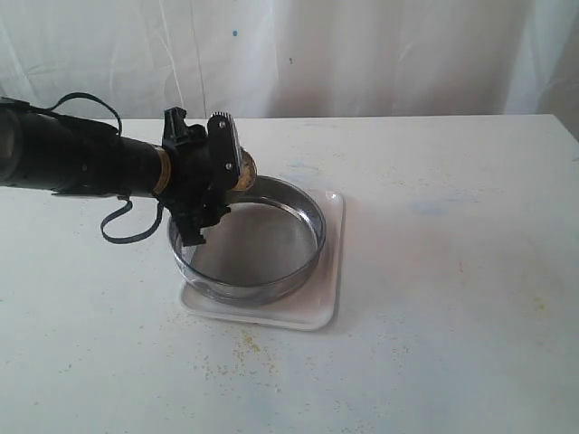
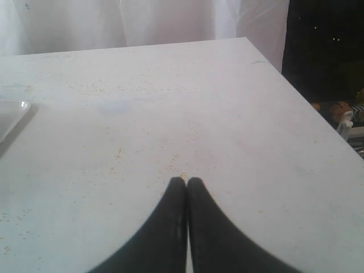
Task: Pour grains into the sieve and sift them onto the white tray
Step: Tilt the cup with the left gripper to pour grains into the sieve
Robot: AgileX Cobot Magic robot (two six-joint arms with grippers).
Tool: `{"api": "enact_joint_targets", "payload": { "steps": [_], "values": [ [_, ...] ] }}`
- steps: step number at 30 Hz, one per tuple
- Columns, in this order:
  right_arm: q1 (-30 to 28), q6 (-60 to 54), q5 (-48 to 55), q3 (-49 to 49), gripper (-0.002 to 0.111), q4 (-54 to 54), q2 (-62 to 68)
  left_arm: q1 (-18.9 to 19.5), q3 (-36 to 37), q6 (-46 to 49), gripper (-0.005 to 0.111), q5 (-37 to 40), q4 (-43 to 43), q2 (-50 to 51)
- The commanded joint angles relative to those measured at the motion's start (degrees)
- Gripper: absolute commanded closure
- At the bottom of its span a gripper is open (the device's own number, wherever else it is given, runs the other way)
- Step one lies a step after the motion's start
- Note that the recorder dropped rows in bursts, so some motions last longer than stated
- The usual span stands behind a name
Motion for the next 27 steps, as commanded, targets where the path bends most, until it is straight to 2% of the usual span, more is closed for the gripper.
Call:
{"api": "enact_joint_targets", "payload": {
  "steps": [1, 9, 18, 27],
  "values": [
    [-0.2, 0.0, -0.4, -0.4, 0.108, -0.4, 0.1, -1.8, -1.1, 9.7, 0.107, 4.3, 0.9, -0.1],
    [-0.2, 0.0, -0.4, -0.4, 0.108, -0.4, 0.1, -5.6, -1.8, 26.0, 0.107, 9.6, 0.9, -0.1],
    [-0.2, 0.0, -0.4, -0.4, 0.108, -0.4, 0.1, -6.0, -5.6, 27.4, 0.107, 13.9, 0.9, 1.1],
    [-0.2, 0.0, -0.4, -0.4, 0.108, -0.4, 0.1, -6.0, -6.0, 29.1, 0.107, 19.6, 2.5, 1.5]
  ]
}}
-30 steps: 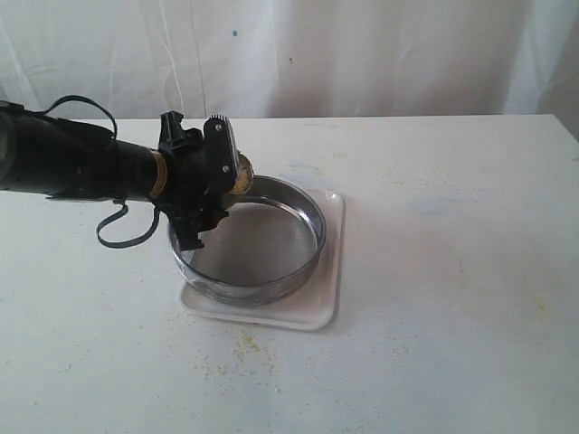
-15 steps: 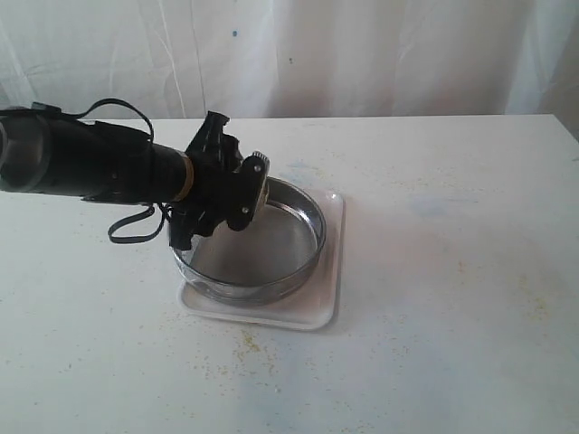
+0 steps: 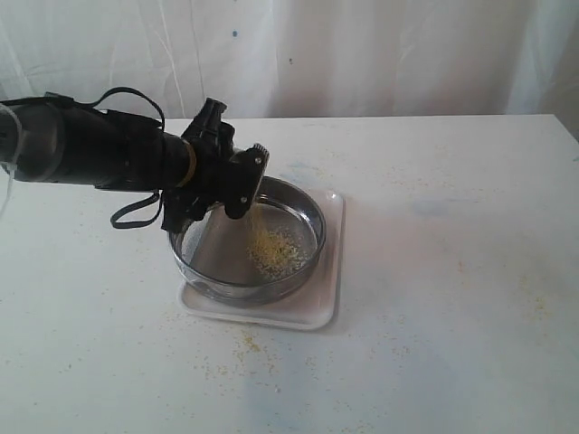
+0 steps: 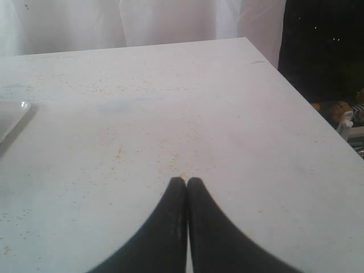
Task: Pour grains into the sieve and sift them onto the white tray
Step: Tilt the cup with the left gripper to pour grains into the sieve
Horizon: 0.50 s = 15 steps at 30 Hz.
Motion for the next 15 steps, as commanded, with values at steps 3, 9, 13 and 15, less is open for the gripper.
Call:
{"api": "enact_joint_targets", "payload": {
  "steps": [3, 9, 13, 15],
  "values": [
    [-0.2, 0.0, -0.4, -0.4, 0.108, -0.4, 0.1, -0.3, -0.7, 2.2, 0.107, 3.1, 2.9, -0.4],
    [-0.2, 0.0, -0.4, -0.4, 0.108, -0.4, 0.1, -1.5, -0.7, 10.1, 0.107, 4.4, 6.7, -0.4],
    [-0.2, 0.0, -0.4, -0.4, 0.108, -0.4, 0.1, -3.3, -0.7, 12.6, 0.107, 6.8, 15.3, 0.0],
    [-0.2, 0.0, -0.4, -0.4, 0.108, -0.4, 0.1, -3.7, -0.7, 12.6, 0.107, 11.6, 21.5, 0.7]
  ]
}}
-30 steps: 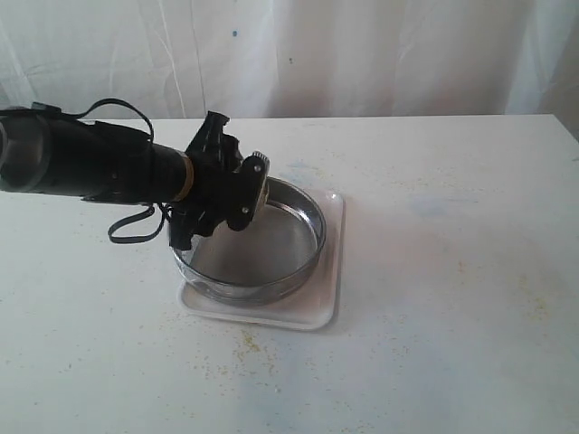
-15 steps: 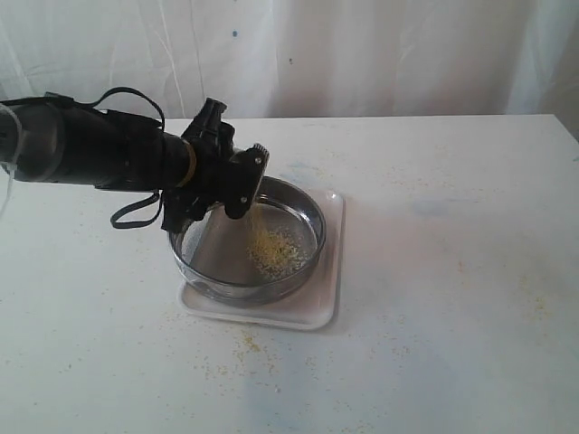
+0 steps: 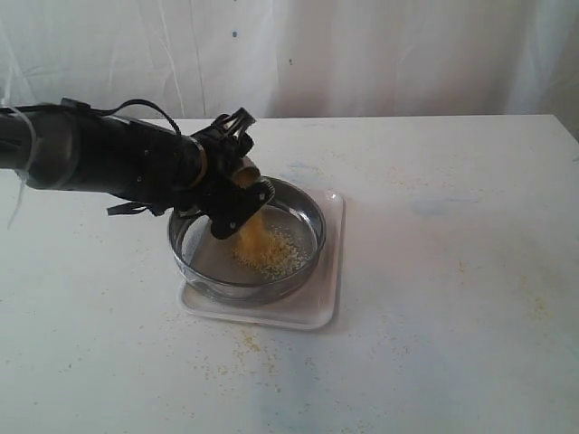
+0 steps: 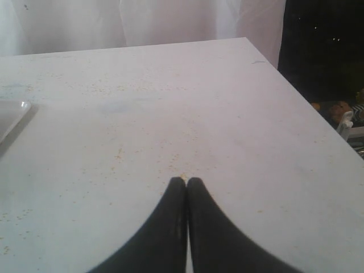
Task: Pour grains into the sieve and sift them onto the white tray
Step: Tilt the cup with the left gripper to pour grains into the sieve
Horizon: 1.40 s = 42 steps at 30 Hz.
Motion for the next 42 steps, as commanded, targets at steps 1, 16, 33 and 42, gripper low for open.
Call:
{"api": "enact_joint_targets", "payload": {
  "steps": [1, 16, 33, 42],
  "values": [
    [-0.2, 0.0, -0.4, -0.4, 0.108, -0.4, 0.1, -0.7, -0.6, 0.4, 0.107, 7.6, 9.1, 0.8],
    [-0.2, 0.0, -0.4, -0.4, 0.108, -0.4, 0.1, -6.6, -0.6, 12.8, 0.107, 13.9, 9.1, 1.1],
    [-0.2, 0.0, -0.4, -0.4, 0.108, -0.4, 0.1, -7.6, 0.7, 6.1, 0.107, 20.3, 7.7, 0.4],
    [-0.2, 0.0, -0.4, -0.4, 0.108, -0.4, 0.1, -8.5, -0.1, -11.7, 0.107, 20.0, 6.5, -3.8]
  ]
}}
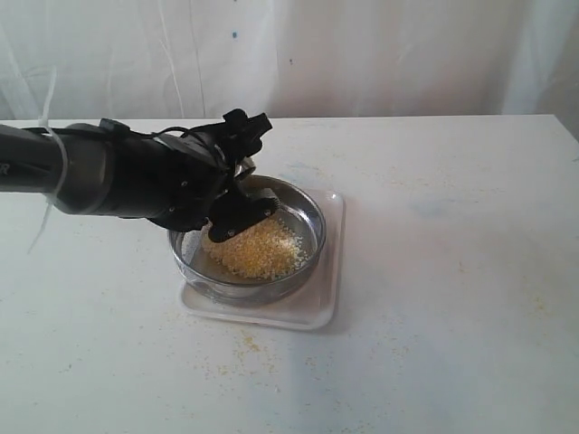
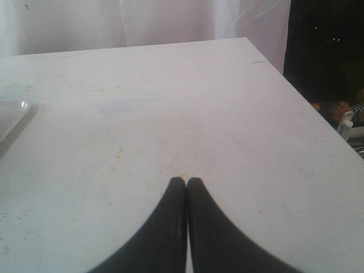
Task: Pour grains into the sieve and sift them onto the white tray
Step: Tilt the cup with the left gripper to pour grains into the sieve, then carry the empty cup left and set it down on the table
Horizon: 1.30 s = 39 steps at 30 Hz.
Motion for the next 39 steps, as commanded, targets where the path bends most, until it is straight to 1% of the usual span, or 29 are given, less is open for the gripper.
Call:
{"api": "enact_joint_targets", "payload": {
  "steps": [1, 2, 4, 5, 6, 8, 9, 12, 15, 16, 18, 21, 22, 24, 28, 30, 34, 39],
  "values": [
    [-0.2, 0.0, -0.4, -0.4, 0.108, -0.4, 0.1, -0.5, -0.5, -22.2, 0.107, -1.3, -2.7, -4.1],
    [-0.2, 0.0, -0.4, -0.4, 0.108, -0.4, 0.1, 0.0, 0.0, -30.1, 0.107, -3.3, -5.7, -5.3],
    [-0.2, 0.0, -0.4, -0.4, 0.108, -0.4, 0.1, 1.5, 1.2, -37.2, 0.107, -9.6, -10.3, -7.4],
    [-0.2, 0.0, -0.4, -0.4, 0.108, -0.4, 0.1, 2.9, 1.8, -40.8, 0.107, -15.6, -14.0, -9.0],
    [-0.2, 0.0, -0.4, -0.4, 0.108, -0.4, 0.1, 4.5, 2.5, -44.0, 0.107, -19.6, -16.4, -10.1],
    [-0.2, 0.0, -0.4, -0.4, 0.108, -0.4, 0.1, 8.5, 4.1, -50.2, 0.107, -28.3, -20.3, -13.1],
    [-0.2, 0.0, -0.4, -0.4, 0.108, -0.4, 0.1, 10.4, 4.9, -52.7, 0.107, -31.1, -21.2, -14.5],
    [-0.2, 0.0, -0.4, -0.4, 0.108, -0.4, 0.1, 18.1, 8.1, -59.3, 0.107, -40.2, -24.6, -18.5],
    [-0.2, 0.0, -0.4, -0.4, 0.108, -0.4, 0.1, 28.7, 13.3, -62.6, 0.107, -50.9, -31.4, -20.3],
    [-0.2, 0.0, -0.4, -0.4, 0.108, -0.4, 0.1, 32.4, 15.4, -62.6, 0.107, -56.3, -34.1, -20.3],
    [-0.2, 0.0, -0.4, -0.4, 0.108, -0.4, 0.1, 39.4, 20.0, -61.1, 0.107, -70.1, -38.9, -18.7],
    [-0.2, 0.0, -0.4, -0.4, 0.108, -0.4, 0.1, 46.8, 25.6, -55.8, 0.107, -89.2, -43.6, -14.1],
    [-0.2, 0.0, -0.4, -0.4, 0.108, -0.4, 0.1, 48.2, 26.7, -54.2, 0.107, -93.4, -44.4, -12.1],
    [-0.2, 0.0, -0.4, -0.4, 0.108, -0.4, 0.1, 50.2, 28.2, -50.8, 0.107, -96.3, -44.6, -7.9],
    [-0.2, 0.0, -0.4, -0.4, 0.108, -0.4, 0.1, 49.7, 28.1, -42.7, 0.107, -96.7, -44.5, 0.1],
    [-0.2, 0.0, -0.4, -0.4, 0.108, -0.4, 0.1, 49.4, 26.8, -39.6, 0.107, -96.8, -46.1, 4.4],
    [-0.2, 0.0, -0.4, -0.4, 0.108, -0.4, 0.1, 49.5, 24.4, -39.7, 0.107, -97.5, -50.2, 10.5],
    [-0.2, 0.0, -0.4, -0.4, 0.108, -0.4, 0.1, 49.4, 22.5, -40.1, 0.107, -97.5, -48.9, 13.2]
  ]
}}
